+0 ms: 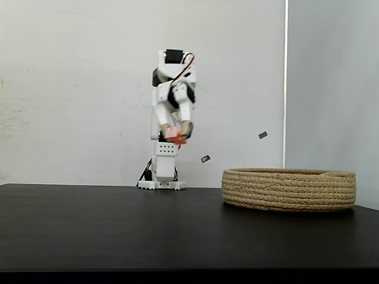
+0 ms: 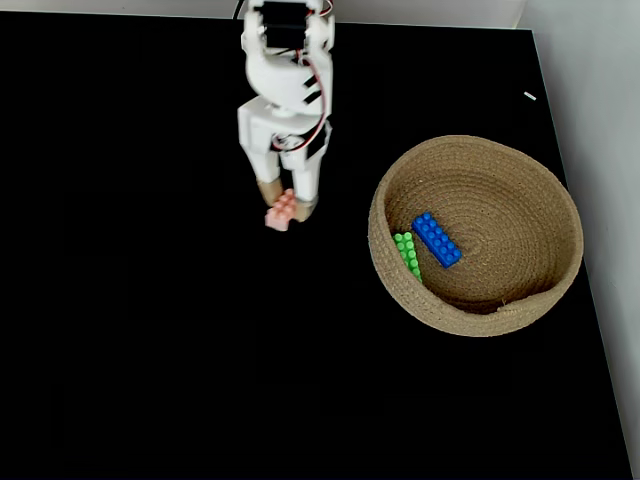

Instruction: Place the lego blocks in the tray

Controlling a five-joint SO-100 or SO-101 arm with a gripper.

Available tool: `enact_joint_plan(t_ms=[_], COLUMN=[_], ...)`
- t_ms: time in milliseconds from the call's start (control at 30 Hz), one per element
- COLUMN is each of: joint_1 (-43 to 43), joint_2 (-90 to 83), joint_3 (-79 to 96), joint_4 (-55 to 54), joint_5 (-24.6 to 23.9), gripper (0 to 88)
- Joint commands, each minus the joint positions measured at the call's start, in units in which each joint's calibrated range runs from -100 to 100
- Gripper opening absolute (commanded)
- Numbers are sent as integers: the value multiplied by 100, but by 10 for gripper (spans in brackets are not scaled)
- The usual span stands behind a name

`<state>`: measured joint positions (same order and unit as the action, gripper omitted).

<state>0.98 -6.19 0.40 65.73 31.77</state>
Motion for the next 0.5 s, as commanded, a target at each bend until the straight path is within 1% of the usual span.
enact_joint_plan(t_ms=[0,133,233,267,300,333,400,467], joint_1=[-1268,-2019,-2274,-2307,-2324,-2332,-2315,-2249], joint_2=[-1144,-1195,-1066,-1032,-997,-989,-1006,-1092], joint_3=[275,822,1178,1269,1342,1415,1497,1579], joint_4=[-338,-1038,-1538,-1671,-1738,-1829,-1871,-1921], joint_5=[5,117,195,215,264,283,317,317], gripper=[0,0,11,79,182,258,320,349])
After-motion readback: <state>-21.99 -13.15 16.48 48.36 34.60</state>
